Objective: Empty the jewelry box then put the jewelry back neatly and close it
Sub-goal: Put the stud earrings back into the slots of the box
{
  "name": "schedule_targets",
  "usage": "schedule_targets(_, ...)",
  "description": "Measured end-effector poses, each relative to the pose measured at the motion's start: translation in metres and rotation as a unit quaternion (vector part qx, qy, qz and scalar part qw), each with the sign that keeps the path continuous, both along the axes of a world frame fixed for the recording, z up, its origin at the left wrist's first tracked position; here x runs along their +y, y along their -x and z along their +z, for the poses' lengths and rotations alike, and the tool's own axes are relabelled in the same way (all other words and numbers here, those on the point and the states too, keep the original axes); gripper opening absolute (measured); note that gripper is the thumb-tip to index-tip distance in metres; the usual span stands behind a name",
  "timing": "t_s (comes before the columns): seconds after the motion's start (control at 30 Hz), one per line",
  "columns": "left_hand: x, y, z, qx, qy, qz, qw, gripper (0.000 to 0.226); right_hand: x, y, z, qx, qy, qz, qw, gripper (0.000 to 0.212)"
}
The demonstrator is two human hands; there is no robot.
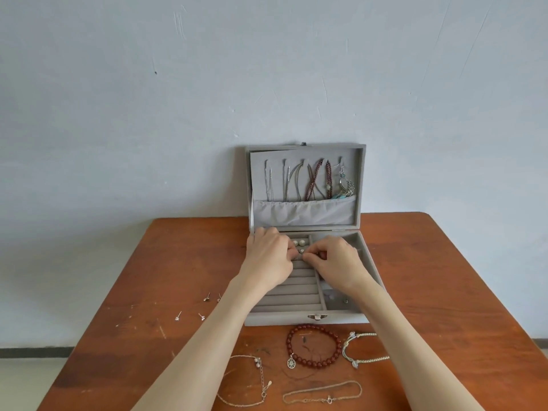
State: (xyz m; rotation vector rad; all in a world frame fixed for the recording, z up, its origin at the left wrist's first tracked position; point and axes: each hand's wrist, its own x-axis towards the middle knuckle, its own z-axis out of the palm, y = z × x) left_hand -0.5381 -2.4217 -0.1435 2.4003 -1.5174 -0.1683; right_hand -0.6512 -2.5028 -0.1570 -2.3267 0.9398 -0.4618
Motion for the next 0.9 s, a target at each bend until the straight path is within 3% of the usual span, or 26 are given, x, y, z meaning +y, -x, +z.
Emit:
schedule_targets(0.2,-0.003,-0.001,0.002,0.019,-0.049,0.002,0.999,0.024,-0.003,-0.002,0.003,0.024,-0.002,0.021,0.999,0.018)
schedule_targets(0.73,0.005,0.0,-0.012,-0.03,0.064,-0.012,0.997,0.022,0.003,0.003,-0.007,-0.052,0.07,0.01,0.996,0.013)
schedule_targets(0.9,0.016,-0.001,-0.012,-0.043,0.067,-0.055,0.995,0.029,0.014,0.007,-0.007,-0.003,0.171,0.008,0.985,0.02)
